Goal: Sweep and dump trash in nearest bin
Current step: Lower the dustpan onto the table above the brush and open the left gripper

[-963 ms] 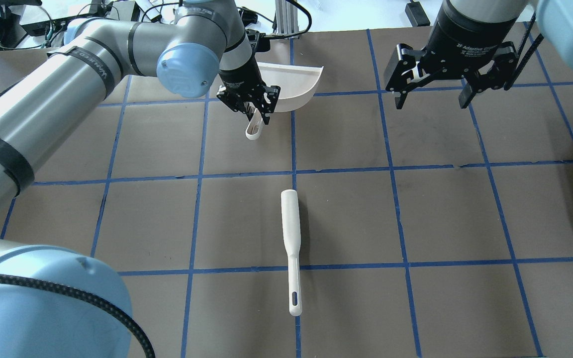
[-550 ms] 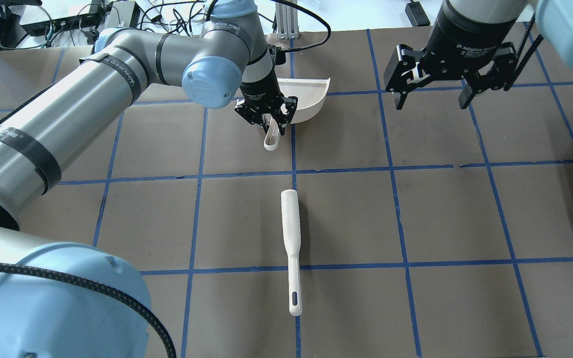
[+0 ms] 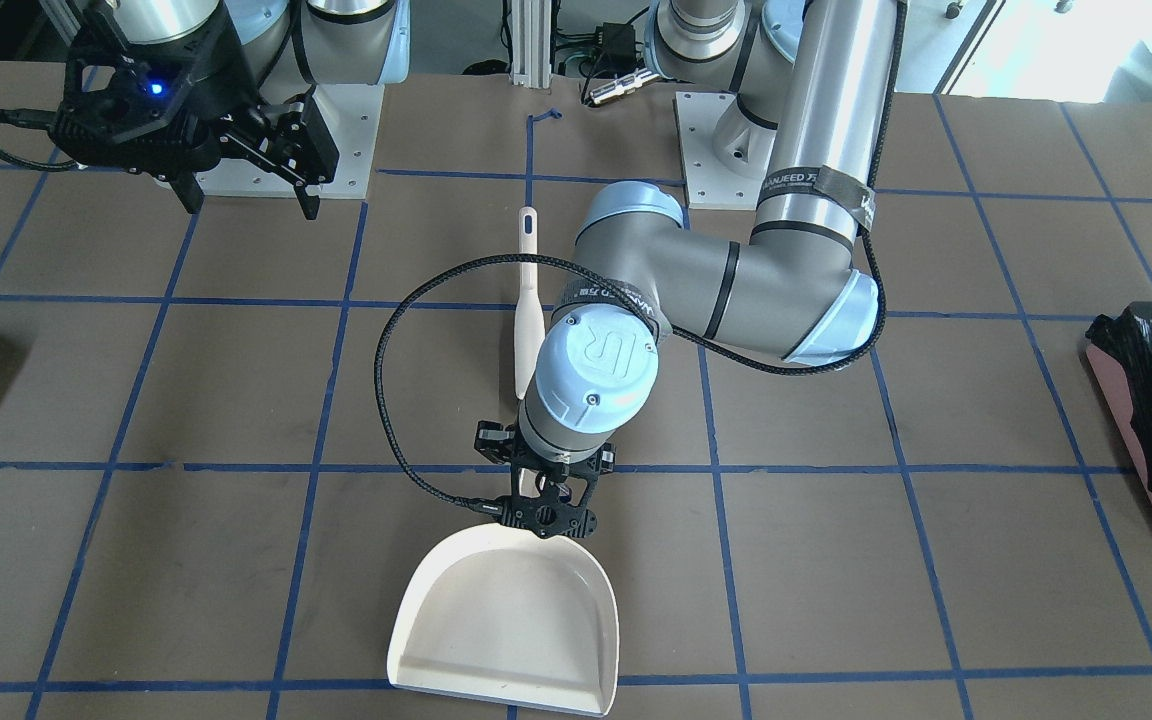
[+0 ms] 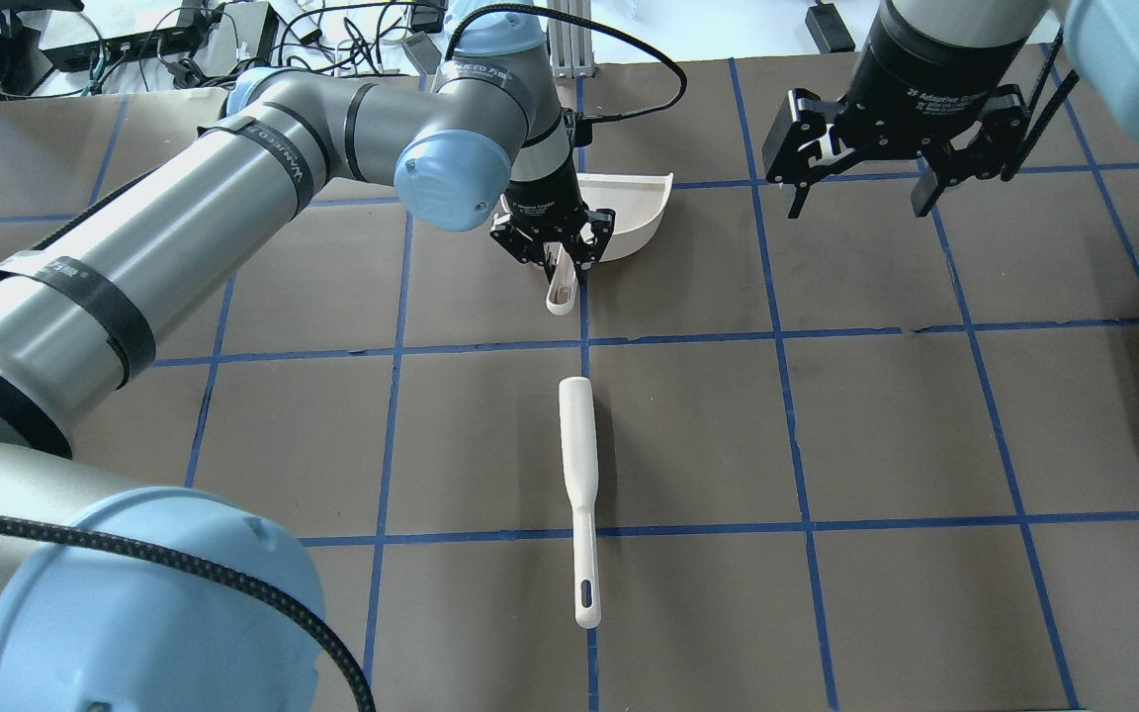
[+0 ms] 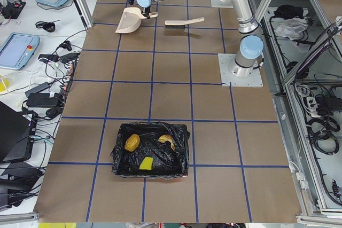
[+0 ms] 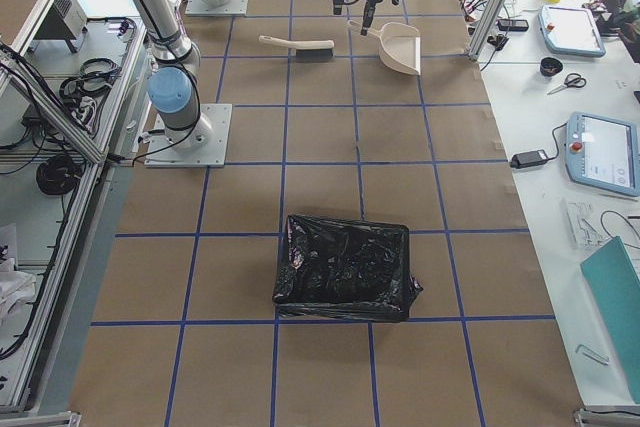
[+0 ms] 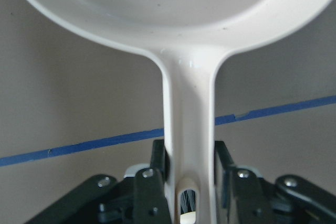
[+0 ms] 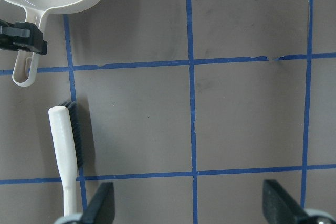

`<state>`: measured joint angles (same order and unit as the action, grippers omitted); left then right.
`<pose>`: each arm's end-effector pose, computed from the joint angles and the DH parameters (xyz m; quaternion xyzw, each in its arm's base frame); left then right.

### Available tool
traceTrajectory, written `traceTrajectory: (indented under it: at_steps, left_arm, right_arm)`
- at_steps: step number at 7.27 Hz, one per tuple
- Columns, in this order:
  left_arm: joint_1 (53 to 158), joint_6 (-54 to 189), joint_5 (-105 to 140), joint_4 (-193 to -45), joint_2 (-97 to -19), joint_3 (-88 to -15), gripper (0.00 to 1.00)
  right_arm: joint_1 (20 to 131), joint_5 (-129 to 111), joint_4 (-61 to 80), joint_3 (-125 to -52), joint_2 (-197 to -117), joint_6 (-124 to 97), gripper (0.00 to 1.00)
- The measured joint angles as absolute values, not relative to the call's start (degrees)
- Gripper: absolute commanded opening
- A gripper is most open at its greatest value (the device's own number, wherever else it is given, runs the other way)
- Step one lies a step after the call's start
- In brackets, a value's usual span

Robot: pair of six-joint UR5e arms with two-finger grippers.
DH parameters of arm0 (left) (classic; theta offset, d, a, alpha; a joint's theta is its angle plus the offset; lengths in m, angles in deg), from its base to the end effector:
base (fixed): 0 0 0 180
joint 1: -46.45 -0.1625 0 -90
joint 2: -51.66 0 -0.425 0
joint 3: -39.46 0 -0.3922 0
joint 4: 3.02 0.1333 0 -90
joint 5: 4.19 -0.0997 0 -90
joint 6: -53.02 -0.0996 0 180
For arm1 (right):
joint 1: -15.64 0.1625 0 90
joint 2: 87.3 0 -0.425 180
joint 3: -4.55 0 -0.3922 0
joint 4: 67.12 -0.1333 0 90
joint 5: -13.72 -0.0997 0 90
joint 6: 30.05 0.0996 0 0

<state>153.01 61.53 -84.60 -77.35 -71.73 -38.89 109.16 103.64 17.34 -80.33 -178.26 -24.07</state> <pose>-0.3395 -0.6157 0.2639 -0.0654 -0.9930 -0.0696 0.0700 0.1629 -0.4744 0.5303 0.0215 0.9998 -0.0046 0.0011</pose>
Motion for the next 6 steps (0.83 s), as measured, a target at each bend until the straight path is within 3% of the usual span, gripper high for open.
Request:
traceTrajectory:
  at_steps: [4, 5, 6]
  left_arm:
    - [153.1, 62.2, -84.8, -76.8, -72.4, -38.8, 0.00]
    - [153.1, 62.6, -84.8, -76.8, -72.5, -38.8, 0.18]
    - [153.1, 63.1, -84.7, -76.8, -72.7, -38.8, 0.48]
  right_arm:
    - [109.2, 103.6, 17.3, -80.4, -178.2, -24.0, 1.00]
    - [109.2, 103.6, 17.3, -80.4, -178.2, -23.9, 1.00]
    - [109.2, 103.6, 17.4, -80.4, -178.2, -23.9, 1.00]
